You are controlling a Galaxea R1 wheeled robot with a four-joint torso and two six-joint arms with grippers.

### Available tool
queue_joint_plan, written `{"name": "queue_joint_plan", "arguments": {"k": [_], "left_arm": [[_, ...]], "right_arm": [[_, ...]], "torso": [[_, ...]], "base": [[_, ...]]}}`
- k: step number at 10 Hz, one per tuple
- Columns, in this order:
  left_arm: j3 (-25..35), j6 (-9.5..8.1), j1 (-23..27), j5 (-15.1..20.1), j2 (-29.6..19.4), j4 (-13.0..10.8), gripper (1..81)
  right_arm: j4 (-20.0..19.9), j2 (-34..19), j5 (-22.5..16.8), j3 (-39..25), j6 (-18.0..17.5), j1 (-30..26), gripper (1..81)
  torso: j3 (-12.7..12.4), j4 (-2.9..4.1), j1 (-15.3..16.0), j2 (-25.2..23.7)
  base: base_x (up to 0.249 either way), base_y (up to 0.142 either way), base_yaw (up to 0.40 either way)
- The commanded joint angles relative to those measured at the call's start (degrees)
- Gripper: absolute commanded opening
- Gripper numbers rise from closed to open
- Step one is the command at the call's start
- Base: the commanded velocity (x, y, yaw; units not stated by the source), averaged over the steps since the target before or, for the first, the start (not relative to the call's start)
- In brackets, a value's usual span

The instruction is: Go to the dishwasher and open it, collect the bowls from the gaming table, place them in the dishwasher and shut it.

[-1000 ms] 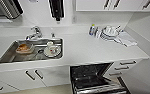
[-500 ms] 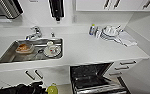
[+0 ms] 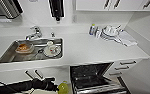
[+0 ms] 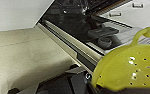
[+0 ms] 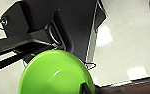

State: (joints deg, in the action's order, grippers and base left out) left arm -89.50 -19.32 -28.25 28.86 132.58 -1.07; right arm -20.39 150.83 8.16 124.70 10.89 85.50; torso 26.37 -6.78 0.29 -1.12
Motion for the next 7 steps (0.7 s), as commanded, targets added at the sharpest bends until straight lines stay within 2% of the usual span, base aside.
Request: {"name": "queue_joint_plan", "arguments": {"k": [1, 4, 7], "left_arm": [[-1.3, -0.01, 6.7, 3.0, 3.9, 1.2, 1.0], [-5.8, -0.10, 8.6, 3.2, 9.7, 1.2, 1.0], [-12.9, -0.10, 11.2, 5.0, 16.7, 1.2, 1.0]], "right_arm": [[0.2, -1.7, -4.6, -0.3, -0.1, 0.3, 1.0], [0.2, -1.7, -4.6, -0.3, -0.1, 0.6, 1.0], [0.2, -1.7, -4.2, -0.6, -0.1, 0.9, 1.0]], "torso": [[0.0, 0.00, 0.0, 0.0], [0.0, 0.00, 0.0, 0.0], [0.0, 0.00, 0.0, 0.0]], "base": [[0.000, 0.000, 0.000], [0.000, 0.000, 0.000], [0.000, 0.000, 0.000]]}}
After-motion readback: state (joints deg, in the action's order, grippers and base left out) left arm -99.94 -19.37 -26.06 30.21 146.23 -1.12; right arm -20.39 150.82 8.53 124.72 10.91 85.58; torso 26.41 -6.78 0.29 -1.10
